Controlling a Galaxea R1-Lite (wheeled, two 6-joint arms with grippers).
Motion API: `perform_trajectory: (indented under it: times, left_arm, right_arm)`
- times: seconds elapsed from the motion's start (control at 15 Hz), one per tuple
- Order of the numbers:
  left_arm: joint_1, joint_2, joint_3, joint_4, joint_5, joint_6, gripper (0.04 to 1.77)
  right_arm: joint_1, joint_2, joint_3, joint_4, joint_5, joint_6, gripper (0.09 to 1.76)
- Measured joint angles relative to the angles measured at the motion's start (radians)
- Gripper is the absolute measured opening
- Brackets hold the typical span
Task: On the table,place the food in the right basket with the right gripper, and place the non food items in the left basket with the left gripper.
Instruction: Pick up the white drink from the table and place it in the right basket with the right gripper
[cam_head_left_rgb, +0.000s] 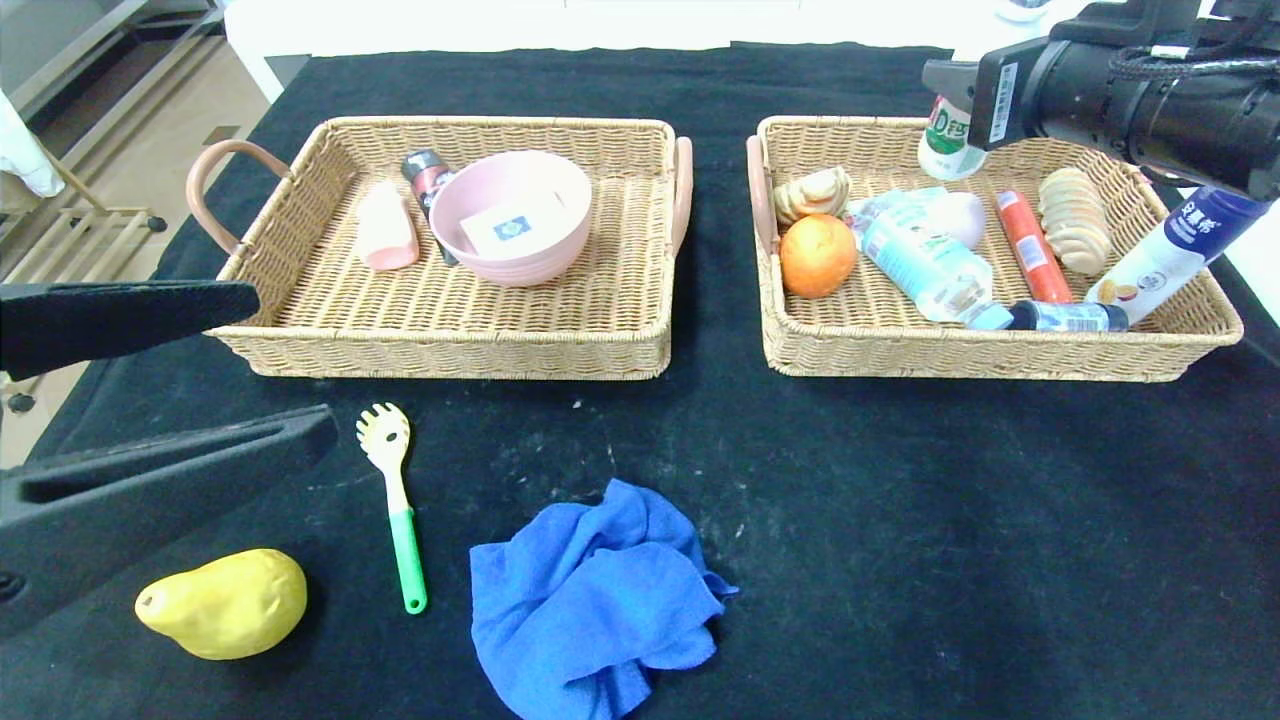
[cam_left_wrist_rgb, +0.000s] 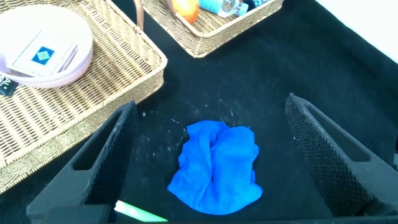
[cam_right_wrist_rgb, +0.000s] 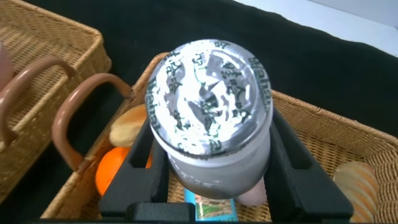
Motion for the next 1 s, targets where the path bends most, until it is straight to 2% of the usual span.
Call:
perform_trajectory:
  times: [0.47,1.0]
  left_arm:
    - [0.000,0.002,0.001,0.000,0.000,0.000,1.72]
    - [0.000,0.009,0.003,0.000,0.000,0.000,1.72]
  right_arm:
    - [-0.055,0.125,-0.145,-0.001,-0.007,0.035,0.89]
    - [-0.090,0.212,-0.239,0.013,-0.008,0.038,0.89]
